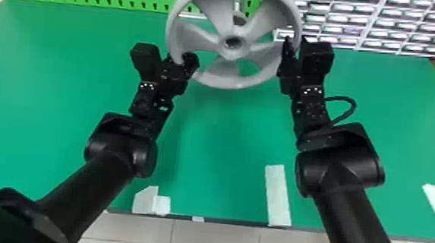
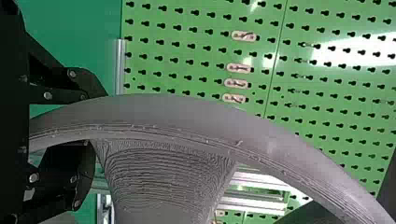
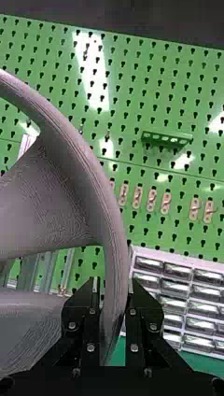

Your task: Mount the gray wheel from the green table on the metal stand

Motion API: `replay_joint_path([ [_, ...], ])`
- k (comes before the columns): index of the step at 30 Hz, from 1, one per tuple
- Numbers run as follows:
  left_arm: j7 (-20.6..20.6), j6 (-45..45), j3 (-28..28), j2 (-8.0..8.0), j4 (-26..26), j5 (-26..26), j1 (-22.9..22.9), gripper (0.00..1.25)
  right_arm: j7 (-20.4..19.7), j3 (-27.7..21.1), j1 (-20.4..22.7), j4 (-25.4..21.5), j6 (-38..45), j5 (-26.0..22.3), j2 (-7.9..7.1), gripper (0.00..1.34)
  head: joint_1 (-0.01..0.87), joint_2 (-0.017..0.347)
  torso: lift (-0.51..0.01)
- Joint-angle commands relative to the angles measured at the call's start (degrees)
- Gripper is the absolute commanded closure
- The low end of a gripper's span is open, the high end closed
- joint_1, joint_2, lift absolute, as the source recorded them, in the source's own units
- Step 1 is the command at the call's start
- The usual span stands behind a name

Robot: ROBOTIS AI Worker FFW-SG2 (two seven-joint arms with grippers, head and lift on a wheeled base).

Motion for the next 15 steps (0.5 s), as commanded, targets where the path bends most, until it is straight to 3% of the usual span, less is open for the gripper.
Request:
replay_joint_path([
  [1,0.88,0.01,-0.38,0.00,0.34,0.29,-0.08,1.06,-9.18,-0.38,0.12,-0.01,0.08,0.09,0.05,1.34,0.867,0.052,-0.100],
  [15,0.88,-0.52,-0.46,0.00,2.54,0.64,-1.49,1.06,-9.45,-0.99,-0.76,0.87,0.08,0.61,0.05,1.34,0.867,0.052,-0.100],
])
